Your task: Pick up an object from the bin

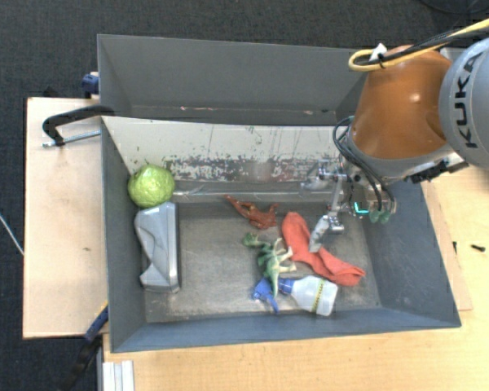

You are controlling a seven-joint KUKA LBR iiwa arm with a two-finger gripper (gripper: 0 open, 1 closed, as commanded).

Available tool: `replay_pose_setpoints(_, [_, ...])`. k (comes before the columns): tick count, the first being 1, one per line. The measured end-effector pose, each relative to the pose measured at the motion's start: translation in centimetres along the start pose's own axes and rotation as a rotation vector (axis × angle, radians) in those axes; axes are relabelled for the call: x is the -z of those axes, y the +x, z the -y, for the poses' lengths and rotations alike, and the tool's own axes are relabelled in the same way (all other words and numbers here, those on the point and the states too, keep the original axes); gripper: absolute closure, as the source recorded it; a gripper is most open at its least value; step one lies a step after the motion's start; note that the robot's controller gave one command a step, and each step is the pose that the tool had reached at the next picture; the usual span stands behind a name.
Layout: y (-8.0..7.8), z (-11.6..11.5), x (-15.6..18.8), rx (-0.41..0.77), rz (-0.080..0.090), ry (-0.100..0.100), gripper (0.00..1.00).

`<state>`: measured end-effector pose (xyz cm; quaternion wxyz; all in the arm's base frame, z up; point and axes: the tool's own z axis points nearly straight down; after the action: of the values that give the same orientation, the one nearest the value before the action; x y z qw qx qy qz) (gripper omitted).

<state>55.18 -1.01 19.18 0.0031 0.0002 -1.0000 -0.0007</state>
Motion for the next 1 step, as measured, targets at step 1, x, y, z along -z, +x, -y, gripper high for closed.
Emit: replay_pose_setpoints(1, [-0.16,0.01,0.38,0.000,0.008,0.000,0.00])
